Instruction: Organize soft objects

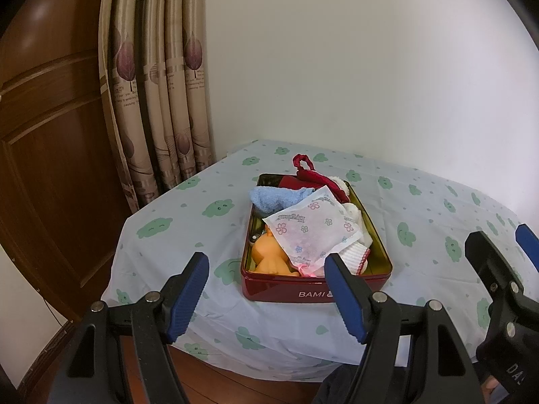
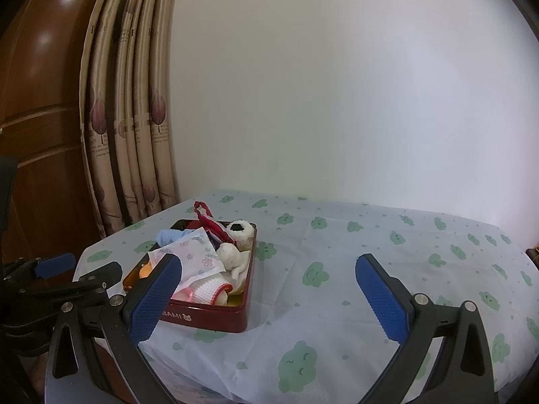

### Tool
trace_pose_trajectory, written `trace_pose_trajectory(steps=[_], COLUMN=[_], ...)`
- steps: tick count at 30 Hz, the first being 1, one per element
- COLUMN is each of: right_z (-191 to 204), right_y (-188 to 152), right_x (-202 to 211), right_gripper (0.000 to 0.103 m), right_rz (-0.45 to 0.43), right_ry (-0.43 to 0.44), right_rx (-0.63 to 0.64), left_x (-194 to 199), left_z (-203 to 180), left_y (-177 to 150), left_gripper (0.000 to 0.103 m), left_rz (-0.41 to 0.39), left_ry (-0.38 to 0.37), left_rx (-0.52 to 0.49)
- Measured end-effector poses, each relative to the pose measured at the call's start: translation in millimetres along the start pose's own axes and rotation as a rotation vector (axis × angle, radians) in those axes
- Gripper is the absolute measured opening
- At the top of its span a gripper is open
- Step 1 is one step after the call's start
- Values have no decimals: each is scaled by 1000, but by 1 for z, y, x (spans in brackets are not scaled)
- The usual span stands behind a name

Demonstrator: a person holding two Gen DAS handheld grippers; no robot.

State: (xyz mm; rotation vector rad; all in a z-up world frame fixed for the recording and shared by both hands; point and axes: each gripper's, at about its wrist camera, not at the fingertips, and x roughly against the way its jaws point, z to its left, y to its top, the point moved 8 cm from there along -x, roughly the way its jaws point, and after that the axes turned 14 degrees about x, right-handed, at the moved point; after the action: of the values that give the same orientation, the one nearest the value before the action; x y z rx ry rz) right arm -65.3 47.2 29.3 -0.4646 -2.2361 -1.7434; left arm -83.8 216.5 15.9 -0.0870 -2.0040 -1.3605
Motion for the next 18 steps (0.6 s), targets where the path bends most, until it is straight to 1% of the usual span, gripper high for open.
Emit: trace_pose_trajectory(steps=[18], right_z=[-1], right_y=[-2], right_x=[0], right_gripper=[103], right_rz=[5], right_ry=[4], right_rx=[1], left_x=[-1], left_z=[0], left_y=[-1], left_gripper=[75], left_rz=[10], left_ry=[0], left_rx=[-8])
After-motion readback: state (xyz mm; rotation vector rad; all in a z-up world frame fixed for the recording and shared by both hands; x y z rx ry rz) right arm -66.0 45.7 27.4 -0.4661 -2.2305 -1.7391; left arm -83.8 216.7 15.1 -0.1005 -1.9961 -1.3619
